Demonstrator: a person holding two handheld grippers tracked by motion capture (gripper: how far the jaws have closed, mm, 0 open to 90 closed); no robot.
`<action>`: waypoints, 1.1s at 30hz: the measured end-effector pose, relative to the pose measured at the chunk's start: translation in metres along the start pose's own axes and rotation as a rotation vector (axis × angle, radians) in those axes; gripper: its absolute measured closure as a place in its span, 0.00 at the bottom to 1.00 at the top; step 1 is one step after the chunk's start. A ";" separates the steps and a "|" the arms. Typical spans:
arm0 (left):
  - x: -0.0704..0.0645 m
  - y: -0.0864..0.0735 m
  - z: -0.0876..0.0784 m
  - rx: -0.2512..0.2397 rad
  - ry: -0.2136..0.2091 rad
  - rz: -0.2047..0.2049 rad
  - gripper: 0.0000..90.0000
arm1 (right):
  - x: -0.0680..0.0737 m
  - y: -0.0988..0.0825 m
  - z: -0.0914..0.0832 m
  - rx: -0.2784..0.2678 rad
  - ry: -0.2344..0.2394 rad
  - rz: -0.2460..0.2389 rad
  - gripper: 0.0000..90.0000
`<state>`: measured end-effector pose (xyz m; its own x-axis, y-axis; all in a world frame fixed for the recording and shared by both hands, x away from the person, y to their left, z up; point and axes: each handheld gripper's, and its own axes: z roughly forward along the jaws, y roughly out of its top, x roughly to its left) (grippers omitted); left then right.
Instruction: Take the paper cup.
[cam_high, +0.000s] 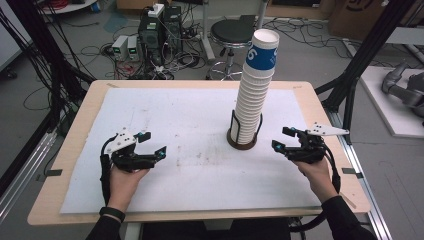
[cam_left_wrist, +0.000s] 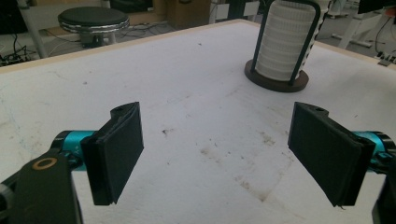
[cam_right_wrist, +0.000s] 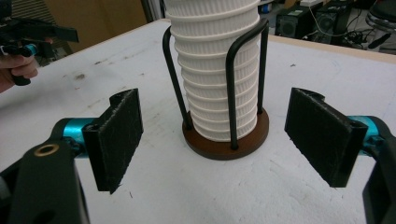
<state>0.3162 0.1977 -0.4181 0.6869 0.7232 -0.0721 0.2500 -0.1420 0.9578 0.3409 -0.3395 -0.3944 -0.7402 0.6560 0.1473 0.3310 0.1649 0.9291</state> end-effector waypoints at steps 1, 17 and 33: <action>0.000 0.000 0.000 0.002 0.001 0.001 0.20 | 0.000 0.000 0.000 0.000 0.000 0.000 0.22; 0.000 0.007 -0.002 -0.015 -0.001 0.004 0.20 | 0.004 0.005 -0.002 -0.048 -0.003 -0.017 0.22; 0.001 0.010 -0.001 -0.027 -0.054 0.000 0.19 | 0.009 0.055 -0.013 -0.108 0.021 -0.096 0.19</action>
<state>0.3183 0.1975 -0.4080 0.7231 0.6852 -0.0866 0.2324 -0.1233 0.9648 0.3448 -0.3341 -0.3370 -0.7777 0.6256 0.0614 0.1938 0.1457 0.9702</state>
